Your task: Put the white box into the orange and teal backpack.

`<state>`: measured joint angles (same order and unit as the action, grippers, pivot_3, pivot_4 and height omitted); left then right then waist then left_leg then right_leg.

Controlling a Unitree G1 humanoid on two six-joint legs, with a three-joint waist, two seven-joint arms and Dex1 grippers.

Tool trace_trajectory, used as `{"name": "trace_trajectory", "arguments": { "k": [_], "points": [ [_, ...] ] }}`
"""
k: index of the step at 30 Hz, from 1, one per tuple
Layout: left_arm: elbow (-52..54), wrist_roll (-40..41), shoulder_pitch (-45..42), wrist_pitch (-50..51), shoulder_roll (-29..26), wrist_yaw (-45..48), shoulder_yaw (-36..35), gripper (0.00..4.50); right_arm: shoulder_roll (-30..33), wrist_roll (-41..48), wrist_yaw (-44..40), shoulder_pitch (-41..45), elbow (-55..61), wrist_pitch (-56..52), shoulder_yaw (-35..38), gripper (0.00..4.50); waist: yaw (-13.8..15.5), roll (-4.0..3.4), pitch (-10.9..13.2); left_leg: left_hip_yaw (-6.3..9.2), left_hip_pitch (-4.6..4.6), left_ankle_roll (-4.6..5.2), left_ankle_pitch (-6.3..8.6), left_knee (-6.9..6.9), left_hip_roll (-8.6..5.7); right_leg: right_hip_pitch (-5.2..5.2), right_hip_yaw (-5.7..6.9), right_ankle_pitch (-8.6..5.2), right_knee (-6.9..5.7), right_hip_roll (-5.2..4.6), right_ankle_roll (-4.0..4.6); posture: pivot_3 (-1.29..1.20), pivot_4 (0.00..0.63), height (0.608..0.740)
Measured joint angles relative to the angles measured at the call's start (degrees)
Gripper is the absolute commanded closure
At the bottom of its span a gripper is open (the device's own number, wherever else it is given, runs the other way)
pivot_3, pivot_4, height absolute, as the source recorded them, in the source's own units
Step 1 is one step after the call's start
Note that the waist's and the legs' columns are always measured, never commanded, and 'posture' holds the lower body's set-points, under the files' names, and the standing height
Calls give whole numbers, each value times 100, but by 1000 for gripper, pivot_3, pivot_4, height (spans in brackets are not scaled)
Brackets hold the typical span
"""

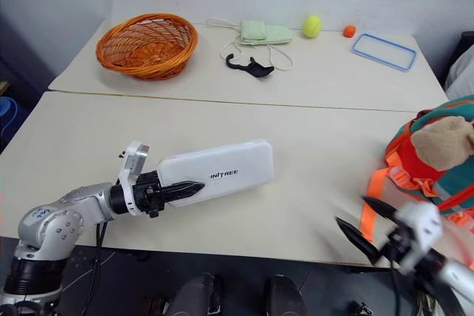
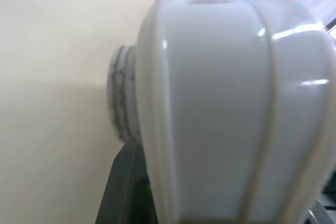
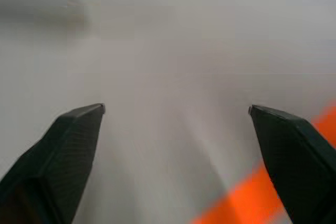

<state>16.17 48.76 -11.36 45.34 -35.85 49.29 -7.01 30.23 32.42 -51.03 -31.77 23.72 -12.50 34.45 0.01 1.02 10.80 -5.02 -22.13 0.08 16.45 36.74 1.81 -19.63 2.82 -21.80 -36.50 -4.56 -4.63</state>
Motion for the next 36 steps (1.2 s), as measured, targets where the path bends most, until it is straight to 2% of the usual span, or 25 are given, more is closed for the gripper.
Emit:
{"name": "trace_trajectory", "arguments": {
  "k": [2,4,7,10,15,19,24,29,36],
  "points": [
    [0,-165,-1,-355,-1,180,-8,3265,-57,61,68,-260,-70,44,448,14,-15,-1,0,-11,1,-4,14,0,-1,1,-9,0,4,-4,0,0,150,740],
    [39,-269,-8,-703,-51,518,24,3265,-40,74,171,-294,-553,254,1065,14,-37,-3,-2,-25,5,8,18,-2,0,1,-15,0,11,-4,0,0,150,740],
    [81,-419,-5,-1011,-133,891,69,3265,139,65,181,-252,-1260,506,1603,14,-36,-8,-5,-25,11,27,12,-17,3,-2,-16,0,9,-4,0,0,150,740],
    [81,-458,3,-1104,-130,968,121,3265,366,91,124,0,-1606,584,1682,14,-47,-10,-5,-27,17,27,6,-33,3,-5,-17,0,9,-2,1,0,150,740],
    [182,-473,142,-1103,-75,859,115,3265,1360,302,-111,1130,-2150,294,1527,14,-154,-17,-6,-27,25,47,-2,-31,0,2,-17,2,1,-5,-2,0,150,740],
    [414,-383,334,-1076,36,672,63,3265,1705,313,-424,2153,-2668,81,838,967,-152,-16,-5,-20,26,31,-12,-36,3,0,-11,1,-7,1,-2,0,150,740],
    [650,36,489,-887,98,347,-378,3265,1729,208,-751,3258,-3414,53,109,2759,-152,-17,-5,-21,23,34,-20,-19,-1,2,-11,4,-14,-3,-7,0,150,740],
    [703,415,547,-673,94,-73,-893,3265,1620,157,-960,3797,-3500,124,-375,4455,-171,-16,-4,-21,25,33,-21,-15,4,1,-12,4,-23,0,-8,0,150,740],
    [539,709,500,-589,113,-582,-1365,3265,882,594,-983,4333,-2081,-586,-1573,4483,-203,-16,-4,-21,26,22,-23,-15,7,-8,-14,4,-37,1,-8,0,150,740]
  ]
}}
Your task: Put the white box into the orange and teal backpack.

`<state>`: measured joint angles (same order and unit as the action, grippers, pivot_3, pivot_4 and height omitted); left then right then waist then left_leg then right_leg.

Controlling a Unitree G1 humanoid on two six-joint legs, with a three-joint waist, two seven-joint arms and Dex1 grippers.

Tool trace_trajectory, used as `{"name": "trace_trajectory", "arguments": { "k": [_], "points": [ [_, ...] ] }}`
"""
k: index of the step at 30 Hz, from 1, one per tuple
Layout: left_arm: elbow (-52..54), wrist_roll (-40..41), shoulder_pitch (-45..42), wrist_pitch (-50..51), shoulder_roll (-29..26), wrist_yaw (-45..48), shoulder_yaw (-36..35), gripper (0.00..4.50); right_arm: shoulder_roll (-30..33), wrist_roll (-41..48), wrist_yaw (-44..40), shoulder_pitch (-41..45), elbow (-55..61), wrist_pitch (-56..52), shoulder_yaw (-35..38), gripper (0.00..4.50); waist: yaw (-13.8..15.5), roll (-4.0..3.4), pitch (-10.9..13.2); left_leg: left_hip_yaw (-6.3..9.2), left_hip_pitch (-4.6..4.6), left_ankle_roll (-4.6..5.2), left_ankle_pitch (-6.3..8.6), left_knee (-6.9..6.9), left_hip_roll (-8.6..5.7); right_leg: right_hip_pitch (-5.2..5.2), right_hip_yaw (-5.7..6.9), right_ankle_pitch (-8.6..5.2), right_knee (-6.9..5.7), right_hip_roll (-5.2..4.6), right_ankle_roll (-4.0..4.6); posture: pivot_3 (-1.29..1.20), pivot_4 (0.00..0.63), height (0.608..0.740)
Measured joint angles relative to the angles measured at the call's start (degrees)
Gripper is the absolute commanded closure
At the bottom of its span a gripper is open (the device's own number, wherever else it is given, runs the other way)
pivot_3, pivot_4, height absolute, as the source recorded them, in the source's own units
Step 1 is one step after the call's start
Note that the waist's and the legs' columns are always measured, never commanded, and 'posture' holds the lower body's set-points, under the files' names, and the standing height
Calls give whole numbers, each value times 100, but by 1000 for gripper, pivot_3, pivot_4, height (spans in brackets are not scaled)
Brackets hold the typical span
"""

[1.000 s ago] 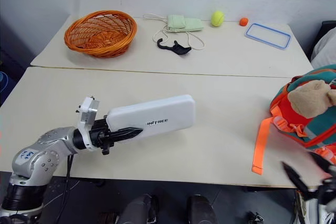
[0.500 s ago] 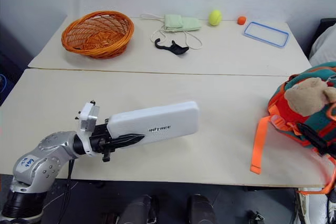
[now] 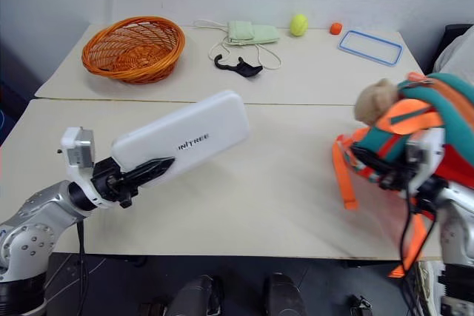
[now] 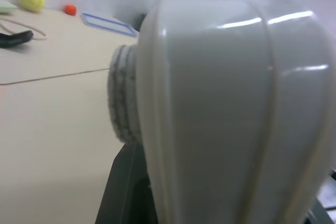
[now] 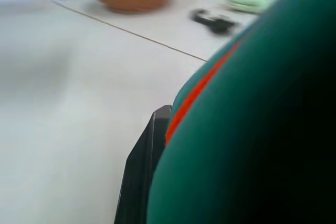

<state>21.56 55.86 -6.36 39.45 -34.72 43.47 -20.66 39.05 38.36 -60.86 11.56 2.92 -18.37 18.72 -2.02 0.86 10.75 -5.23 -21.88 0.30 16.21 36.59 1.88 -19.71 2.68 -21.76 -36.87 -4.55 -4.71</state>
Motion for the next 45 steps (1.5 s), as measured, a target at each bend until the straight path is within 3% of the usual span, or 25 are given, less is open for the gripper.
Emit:
{"name": "trace_trajectory", "arguments": {
  "k": [7,11,18,24,29,35,41,45],
  "points": [
    [-930,-126,-426,-29,-137,-251,-349,3265,-1046,449,248,1017,1248,-909,-1562,4483,7,5,3,-1,-57,-14,-10,-4,0,-81,-1,0,-31,0,1,0,150,740],
    [-1094,-119,-397,-41,-161,-270,-585,3265,-1094,944,232,1191,1774,-1439,-1879,4483,38,7,3,2,-72,-4,-4,-3,-5,-89,3,0,-52,-9,1,0,150,740],
    [-1031,210,147,18,-464,-79,-1464,3265,433,2430,-133,784,2277,-2849,-1233,4483,43,20,7,23,-117,39,31,56,-13,-80,20,2,-9,-27,-2,0,150,740],
    [-362,593,357,107,-752,224,-1749,3265,832,2367,-445,806,1564,-3026,-952,4483,51,34,5,26,-111,40,23,61,-17,-77,22,3,-11,-32,-5,0,150,740],
    [255,434,-257,-105,-730,245,-983,3265,821,1855,-586,1014,1221,-2801,-1123,4483,64,33,5,27,-111,35,16,57,-19,-80,25,4,-17,-29,-5,0,150,740],
    [197,91,-855,-291,-700,617,-16,3265,581,1627,-663,1042,1156,-2665,-1232,4483,29,33,5,18,-117,32,14,59,-12,-83,19,5,-26,-13,-7,0,150,740],
    [-270,-813,-1394,-682,-921,1108,784,3265,514,1430,-722,1046,1076,-2576,-1291,4483,64,33,5,18,-116,34,7,68,-14,-83,18,5,-17,-15,-8,0,150,740],
    [-522,-1446,-2123,-675,-833,898,1449,3265,508,1411,-725,1042,1103,-2551,-1312,4483,111,33,5,20,-117,35,7,71,-15,-82,17,7,-19,-15,-10,0,150,740]
  ]
}}
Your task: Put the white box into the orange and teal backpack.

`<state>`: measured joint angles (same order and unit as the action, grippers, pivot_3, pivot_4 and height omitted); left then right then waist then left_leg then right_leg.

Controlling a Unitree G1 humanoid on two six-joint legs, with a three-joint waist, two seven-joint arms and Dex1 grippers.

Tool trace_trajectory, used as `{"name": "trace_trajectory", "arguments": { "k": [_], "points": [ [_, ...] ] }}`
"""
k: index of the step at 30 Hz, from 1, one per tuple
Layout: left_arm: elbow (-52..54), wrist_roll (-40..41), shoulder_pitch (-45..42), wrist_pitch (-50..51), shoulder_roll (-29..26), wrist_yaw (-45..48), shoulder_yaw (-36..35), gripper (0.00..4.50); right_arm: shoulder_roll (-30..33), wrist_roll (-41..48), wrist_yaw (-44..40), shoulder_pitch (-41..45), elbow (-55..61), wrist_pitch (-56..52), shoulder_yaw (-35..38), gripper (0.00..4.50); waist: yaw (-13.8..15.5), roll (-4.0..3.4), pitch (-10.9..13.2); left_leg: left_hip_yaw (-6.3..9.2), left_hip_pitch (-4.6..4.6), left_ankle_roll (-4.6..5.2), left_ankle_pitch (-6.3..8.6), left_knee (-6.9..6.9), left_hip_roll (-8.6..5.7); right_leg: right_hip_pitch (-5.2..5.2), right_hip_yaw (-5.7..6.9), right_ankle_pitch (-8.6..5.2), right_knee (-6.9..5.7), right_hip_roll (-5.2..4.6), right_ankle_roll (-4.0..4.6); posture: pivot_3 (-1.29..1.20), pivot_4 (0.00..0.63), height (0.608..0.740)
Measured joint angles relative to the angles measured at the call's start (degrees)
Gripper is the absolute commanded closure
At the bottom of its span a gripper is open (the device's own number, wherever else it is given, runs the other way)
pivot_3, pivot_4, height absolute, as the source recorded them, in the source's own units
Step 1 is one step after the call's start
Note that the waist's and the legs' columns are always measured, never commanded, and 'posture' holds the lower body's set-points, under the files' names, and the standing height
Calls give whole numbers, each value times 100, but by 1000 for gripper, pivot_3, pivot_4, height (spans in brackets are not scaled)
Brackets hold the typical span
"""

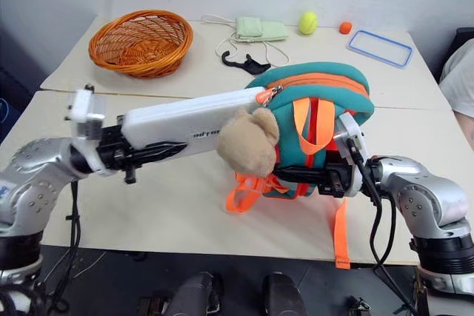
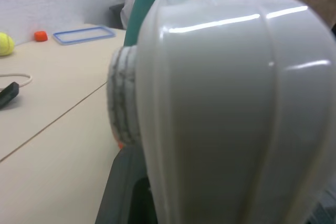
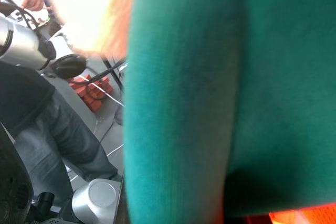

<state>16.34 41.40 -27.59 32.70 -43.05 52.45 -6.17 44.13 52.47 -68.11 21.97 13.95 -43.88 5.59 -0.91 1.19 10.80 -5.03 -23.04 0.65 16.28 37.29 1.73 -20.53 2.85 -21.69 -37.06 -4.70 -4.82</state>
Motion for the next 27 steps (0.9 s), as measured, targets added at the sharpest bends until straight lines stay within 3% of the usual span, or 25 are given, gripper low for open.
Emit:
{"name": "trace_trajectory", "arguments": {
  "k": [5,13,18,23,27],
  "points": [
    [-278,-544,-1200,762,350,-387,1006,3265,13,-9,-40,-19,20,0,5,4483,78,0,0,-1,-3,0,0,3,-1,-5,0,0,-31,2,-1,0,150,740],
    [-2085,-1498,-2996,605,2026,-316,2179,3265,-6,-19,-90,24,139,-28,-67,4483,84,2,1,-6,-11,-1,-1,16,-1,-10,0,0,-36,12,-1,0,150,740],
    [-2878,-1790,-3112,-18,2537,-135,2204,1600,-18,-112,-87,-24,277,55,-104,4500,73,2,2,-7,-10,-12,-7,12,6,-22,-1,0,-46,17,-1,0,150,740],
    [-2589,-1644,-2584,-244,2382,116,1721,136,-229,-233,109,-198,483,257,-97,4500,55,2,2,-6,-9,-14,-8,17,8,-21,-4,0,-53,15,-1,0,150,740],
    [-2096,-1294,-2074,-237,1567,755,1203,64,-259,-274,280,-362,517,279,-73,4500,25,1,2,-3,-9,-17,-10,15,10,-21,-2,0,-55,15,-1,0,150,740]
  ]
}}
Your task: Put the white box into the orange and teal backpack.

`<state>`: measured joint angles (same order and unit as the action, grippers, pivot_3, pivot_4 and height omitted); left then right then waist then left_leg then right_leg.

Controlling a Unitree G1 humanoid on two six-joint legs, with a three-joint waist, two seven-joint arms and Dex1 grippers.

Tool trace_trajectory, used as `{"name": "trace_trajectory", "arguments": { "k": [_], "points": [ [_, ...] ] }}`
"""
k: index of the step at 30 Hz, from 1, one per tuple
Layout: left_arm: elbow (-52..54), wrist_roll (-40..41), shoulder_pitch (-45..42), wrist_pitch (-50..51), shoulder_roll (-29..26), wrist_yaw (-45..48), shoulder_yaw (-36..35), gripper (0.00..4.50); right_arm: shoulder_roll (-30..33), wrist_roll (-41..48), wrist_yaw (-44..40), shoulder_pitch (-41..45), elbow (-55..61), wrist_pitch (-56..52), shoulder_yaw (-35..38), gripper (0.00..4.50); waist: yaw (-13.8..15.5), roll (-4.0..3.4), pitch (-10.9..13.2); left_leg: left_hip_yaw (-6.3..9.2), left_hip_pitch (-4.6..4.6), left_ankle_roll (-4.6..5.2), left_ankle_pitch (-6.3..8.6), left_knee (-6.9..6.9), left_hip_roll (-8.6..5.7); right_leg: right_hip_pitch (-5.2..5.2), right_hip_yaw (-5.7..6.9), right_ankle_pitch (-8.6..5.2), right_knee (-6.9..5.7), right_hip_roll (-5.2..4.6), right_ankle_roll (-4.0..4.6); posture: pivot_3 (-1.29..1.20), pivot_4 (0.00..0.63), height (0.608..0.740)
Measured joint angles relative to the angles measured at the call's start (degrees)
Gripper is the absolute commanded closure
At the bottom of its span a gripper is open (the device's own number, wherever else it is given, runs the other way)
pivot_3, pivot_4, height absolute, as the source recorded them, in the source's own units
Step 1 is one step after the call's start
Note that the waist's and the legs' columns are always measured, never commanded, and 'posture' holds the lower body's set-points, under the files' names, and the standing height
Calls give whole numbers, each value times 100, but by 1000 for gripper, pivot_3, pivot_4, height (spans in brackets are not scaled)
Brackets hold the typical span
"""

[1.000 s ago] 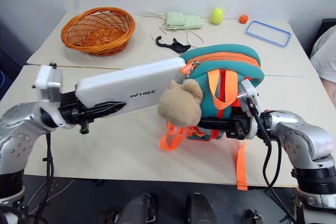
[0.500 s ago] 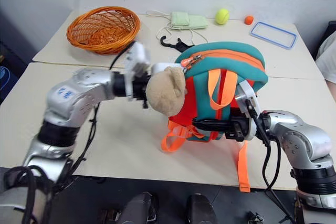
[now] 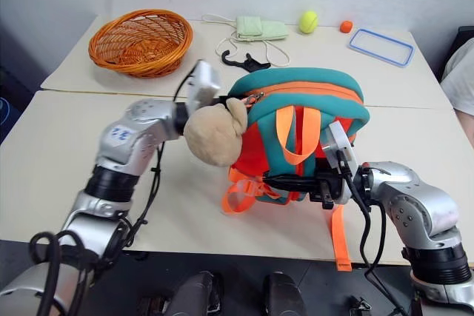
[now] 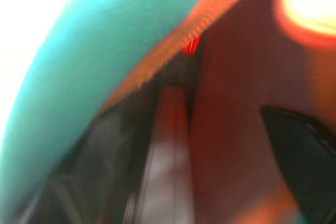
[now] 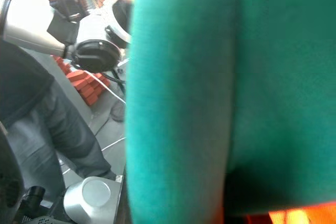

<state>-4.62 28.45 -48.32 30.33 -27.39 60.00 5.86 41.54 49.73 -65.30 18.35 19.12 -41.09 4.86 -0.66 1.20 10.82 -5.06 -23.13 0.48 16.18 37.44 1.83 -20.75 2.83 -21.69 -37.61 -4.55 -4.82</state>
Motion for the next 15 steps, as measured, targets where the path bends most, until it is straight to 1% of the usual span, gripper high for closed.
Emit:
{"name": "trace_trajectory", "arguments": {
  "k": [4,7,9,11,15],
  "points": [
    [166,199,428,-156,-889,935,-416,64,19,-9,40,-44,-1,-19,10,4500,18,0,0,3,3,0,0,4,-3,8,2,0,3,-3,0,0,150,740],
    [165,285,780,-229,-1377,1496,-597,64,22,-23,47,-45,-5,-18,8,4500,32,0,0,3,3,3,1,5,-4,8,2,0,4,-4,0,0,150,740],
    [224,394,936,-244,-1437,1595,-796,64,72,-29,15,-43,-11,-38,-4,4500,46,0,0,5,1,6,3,6,-5,8,3,0,3,-7,0,0,150,740],
    [487,660,1010,-230,-1330,1463,-1090,64,100,-34,-19,-11,-11,-62,-25,4500,57,1,0,13,-2,11,6,12,-5,13,7,0,6,-10,0,0,150,740],
    [1644,1230,1236,90,-1152,996,-1362,64,100,-43,-24,24,-11,-79,-111,4500,33,0,0,13,-1,17,10,10,-8,18,5,0,9,-14,0,0,150,740]
  ]
}}
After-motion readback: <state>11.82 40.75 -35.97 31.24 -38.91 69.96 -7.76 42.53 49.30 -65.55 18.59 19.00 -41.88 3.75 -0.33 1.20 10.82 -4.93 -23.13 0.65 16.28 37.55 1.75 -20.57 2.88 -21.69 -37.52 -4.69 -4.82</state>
